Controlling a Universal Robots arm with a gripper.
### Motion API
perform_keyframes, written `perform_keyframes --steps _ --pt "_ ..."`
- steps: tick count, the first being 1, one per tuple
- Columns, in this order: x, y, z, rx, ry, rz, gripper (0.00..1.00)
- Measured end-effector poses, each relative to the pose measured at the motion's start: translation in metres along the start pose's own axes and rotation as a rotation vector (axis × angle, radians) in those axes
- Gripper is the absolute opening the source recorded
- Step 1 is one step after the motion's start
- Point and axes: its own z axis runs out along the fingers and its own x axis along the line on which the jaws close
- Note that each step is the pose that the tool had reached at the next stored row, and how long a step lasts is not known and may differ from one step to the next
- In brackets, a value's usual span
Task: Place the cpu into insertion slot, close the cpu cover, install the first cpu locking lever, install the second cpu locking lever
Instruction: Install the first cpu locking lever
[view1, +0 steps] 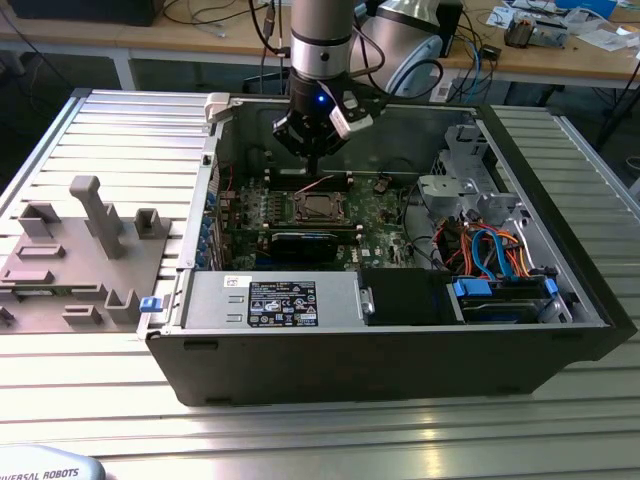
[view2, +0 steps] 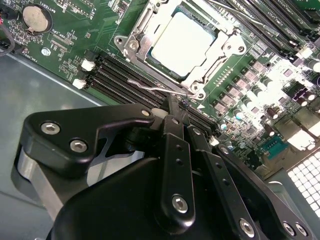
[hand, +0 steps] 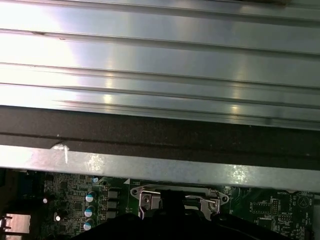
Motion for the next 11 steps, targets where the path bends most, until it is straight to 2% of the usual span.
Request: perform_keyframes --steps 11 --pt "0.0000 0.0000 0.0021 0.0000 0.0000 0.000 0.11"
